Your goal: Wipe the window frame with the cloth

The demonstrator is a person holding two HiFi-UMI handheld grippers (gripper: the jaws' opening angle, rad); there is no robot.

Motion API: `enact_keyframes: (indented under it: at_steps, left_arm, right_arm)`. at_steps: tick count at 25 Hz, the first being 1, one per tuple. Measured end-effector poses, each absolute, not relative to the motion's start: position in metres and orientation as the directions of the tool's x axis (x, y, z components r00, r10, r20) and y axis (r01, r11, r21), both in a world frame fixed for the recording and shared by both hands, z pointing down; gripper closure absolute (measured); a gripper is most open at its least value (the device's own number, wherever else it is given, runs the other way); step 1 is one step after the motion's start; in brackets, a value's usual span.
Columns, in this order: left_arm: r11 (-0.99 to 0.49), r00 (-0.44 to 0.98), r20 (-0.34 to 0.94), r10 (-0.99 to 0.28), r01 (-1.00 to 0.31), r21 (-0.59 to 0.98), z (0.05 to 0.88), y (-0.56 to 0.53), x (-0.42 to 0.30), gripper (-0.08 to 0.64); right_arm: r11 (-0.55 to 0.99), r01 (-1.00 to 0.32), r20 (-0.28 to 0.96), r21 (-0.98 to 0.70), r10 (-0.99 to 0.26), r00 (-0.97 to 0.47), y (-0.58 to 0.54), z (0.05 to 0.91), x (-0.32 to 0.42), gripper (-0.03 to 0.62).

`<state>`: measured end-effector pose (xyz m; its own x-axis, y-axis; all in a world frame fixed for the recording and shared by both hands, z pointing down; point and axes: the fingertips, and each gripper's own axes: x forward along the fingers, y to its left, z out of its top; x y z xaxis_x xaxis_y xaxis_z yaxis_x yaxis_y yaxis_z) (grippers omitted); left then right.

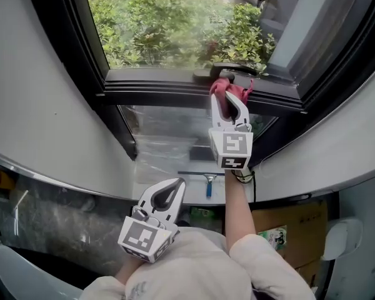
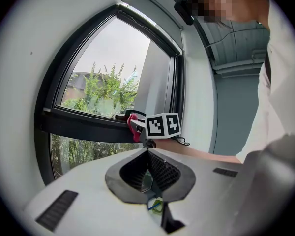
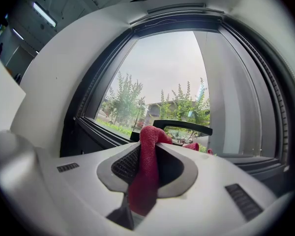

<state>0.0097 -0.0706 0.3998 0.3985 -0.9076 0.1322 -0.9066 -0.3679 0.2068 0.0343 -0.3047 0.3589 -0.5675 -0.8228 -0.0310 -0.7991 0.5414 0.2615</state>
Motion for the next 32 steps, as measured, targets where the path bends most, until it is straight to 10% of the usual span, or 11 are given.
enact_keyframes:
  at_steps: [11, 32]
  left_arm:
    - [-0.391, 0.423, 0.137, -0.896, -0.896, 0.212, 0.403, -0.075, 0.023, 0.552]
    - [-0.552, 0.575, 0.079, -0.814, -0.809, 0.203, 0.381, -0.115, 0.037, 0.552]
  right_arm:
    - [0.507, -0.805, -0.115, 0.307, -0.82, -0.56, -0.282, 0.313, 0.06, 0.502]
    - [-0.15, -0.889, -0.535, 0.432, -0.837, -0.119, -0.325, 0.023, 0.253, 0.503]
